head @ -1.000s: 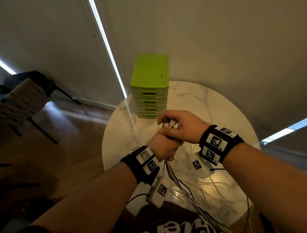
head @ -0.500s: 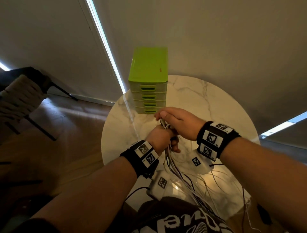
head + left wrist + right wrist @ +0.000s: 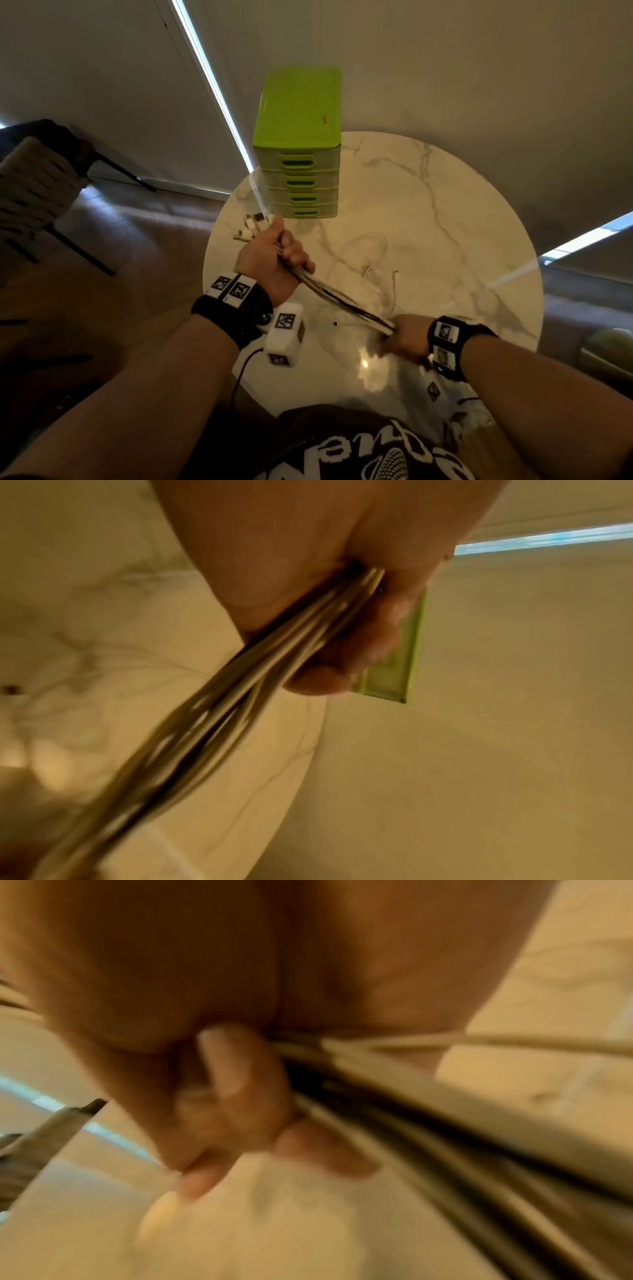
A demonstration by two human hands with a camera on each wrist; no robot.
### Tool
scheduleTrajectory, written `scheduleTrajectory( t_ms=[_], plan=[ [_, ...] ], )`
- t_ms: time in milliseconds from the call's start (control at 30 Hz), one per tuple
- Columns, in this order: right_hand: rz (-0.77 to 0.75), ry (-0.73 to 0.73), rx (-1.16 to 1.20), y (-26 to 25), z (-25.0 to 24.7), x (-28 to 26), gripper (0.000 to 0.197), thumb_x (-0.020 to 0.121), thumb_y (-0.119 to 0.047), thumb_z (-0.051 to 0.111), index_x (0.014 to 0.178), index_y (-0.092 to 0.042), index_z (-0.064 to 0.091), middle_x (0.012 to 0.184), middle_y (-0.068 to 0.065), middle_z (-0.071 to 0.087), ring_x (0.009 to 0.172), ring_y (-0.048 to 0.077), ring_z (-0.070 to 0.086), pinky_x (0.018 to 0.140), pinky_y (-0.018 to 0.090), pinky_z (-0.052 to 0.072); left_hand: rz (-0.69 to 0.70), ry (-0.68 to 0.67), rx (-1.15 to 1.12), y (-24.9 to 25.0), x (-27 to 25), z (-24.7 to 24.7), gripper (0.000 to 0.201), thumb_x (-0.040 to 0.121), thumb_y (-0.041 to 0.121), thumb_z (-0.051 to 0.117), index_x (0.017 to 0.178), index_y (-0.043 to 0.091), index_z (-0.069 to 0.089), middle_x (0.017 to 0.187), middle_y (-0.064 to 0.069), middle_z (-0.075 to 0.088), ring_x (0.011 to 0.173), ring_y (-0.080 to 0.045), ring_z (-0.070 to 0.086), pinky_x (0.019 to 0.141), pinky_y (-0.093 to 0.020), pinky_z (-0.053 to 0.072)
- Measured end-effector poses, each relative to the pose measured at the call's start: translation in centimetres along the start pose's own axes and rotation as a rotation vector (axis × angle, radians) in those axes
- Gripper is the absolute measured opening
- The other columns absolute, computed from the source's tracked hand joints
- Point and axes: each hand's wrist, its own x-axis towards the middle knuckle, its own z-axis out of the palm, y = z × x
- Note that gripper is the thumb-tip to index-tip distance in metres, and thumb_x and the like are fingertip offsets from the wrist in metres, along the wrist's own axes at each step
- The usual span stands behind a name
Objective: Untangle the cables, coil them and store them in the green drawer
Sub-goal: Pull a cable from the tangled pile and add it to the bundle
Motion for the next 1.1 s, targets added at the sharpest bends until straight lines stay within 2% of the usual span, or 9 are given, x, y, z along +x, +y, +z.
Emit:
scheduleTrajectory(
  t_ms=[133,267,367,467,567,667,800,933,1100],
  plan=[
    [0.06,0.465,-0.222,1.3,-2.9,-0.5,0.007,0.091,-0.026,0.06,0.097,-0.024,0.061,0.091,0.004,0.065,0.085,0.026,0.062,0.073,0.03,0.044,-0.23,-0.074,0.132,-3.2,-1.0,-2.8,0.05,0.098,0.042,0.053,0.058,0.021,0.031,0.05,0.004,0.02,0.041,-0.013,0.02,0.048,-0.028,0.029],
    [-0.092,0.108,-0.168,1.8,-1.6,-0.2,0.037,0.082,-0.061,0.072,0.099,-0.028,0.069,0.087,-0.005,0.073,0.085,0.016,0.07,0.076,0.029,0.054,-0.173,0.03,0.043,-2.1,-0.5,-4.6,0.051,0.096,0.038,0.057,0.054,0.023,0.033,0.048,0.006,0.018,0.037,-0.012,0.017,0.043,-0.023,0.017],
    [-0.131,-0.173,0.247,0.8,-0.3,-0.9,0.056,0.084,-0.068,0.066,0.105,-0.016,0.074,0.083,-0.001,0.073,0.073,0.015,0.067,0.069,0.028,0.056,-0.092,0.152,0.0,-0.1,0.1,-5.9,0.051,0.096,0.036,0.057,0.051,0.024,0.034,0.048,0.007,0.019,0.037,-0.011,0.016,0.043,-0.02,0.012],
    [-0.068,0.106,0.45,0.5,-0.5,-0.5,0.056,0.095,-0.066,0.05,0.093,-0.017,0.076,0.085,0.003,0.076,0.075,0.019,0.069,0.07,0.029,0.053,-0.09,0.185,0.056,0.3,0.1,-6.5,0.049,0.095,0.034,0.058,0.054,0.025,0.033,0.049,0.007,0.019,0.038,-0.011,0.015,0.043,-0.021,0.012],
    [-0.054,0.479,-0.063,1.8,-1.2,0.9,0.01,0.094,-0.035,0.06,0.099,-0.029,0.066,0.091,-0.005,0.066,0.088,0.023,0.065,0.073,0.031,0.049,-0.114,0.171,0.113,0.5,0.0,-7.2,0.048,0.096,0.032,0.057,0.057,0.025,0.031,0.05,0.007,0.019,0.037,-0.011,0.015,0.04,-0.02,0.013],
    [0.0,0.402,-0.343,2.8,-1.0,2.1,0.046,0.089,-0.025,0.06,0.133,-0.032,0.055,0.122,-0.002,0.057,0.113,0.025,0.059,0.089,0.034,0.05,-0.13,0.158,0.169,0.4,0.0,-7.4,0.048,0.097,0.032,0.056,0.057,0.024,0.03,0.05,0.006,0.019,0.037,-0.011,0.015,0.041,-0.02,0.012],
    [0.004,0.47,-0.58,2.7,-1.0,2.8,0.032,0.096,-0.033,0.053,0.127,-0.032,0.061,0.121,-0.003,0.053,0.117,0.022,0.048,0.09,0.036,0.049,-0.111,0.151,0.272,-0.3,0.0,-6.7,0.05,0.1,0.036,0.055,0.057,0.022,0.034,0.051,0.005,0.022,0.039,-0.011,0.017,0.044,-0.023,0.011],
    [-0.137,0.573,-0.197,0.3,-1.8,1.7,0.007,0.097,-0.041,0.058,0.103,-0.038,0.06,0.101,-0.006,0.066,0.094,0.018,0.06,0.076,0.031,0.047,-0.063,0.164,0.392,-1.0,0.4,-5.6,0.044,0.099,0.038,0.059,0.063,0.018,0.046,0.055,0.003,0.026,0.042,-0.012,0.02,0.044,-0.024,0.016],
    [-0.375,0.585,0.298,-4.8,-3.5,-1.5,0.004,0.097,-0.03,0.067,0.095,-0.03,0.063,0.077,-0.005,0.074,0.072,0.012,0.069,0.075,0.032,0.056,0.001,0.071,0.609,-2.7,0.6,-2.8,0.034,0.093,0.034,0.071,0.101,0.001,0.073,0.055,0.003,0.027,0.046,-0.013,0.021,0.046,-0.023,0.019]
  ],
)
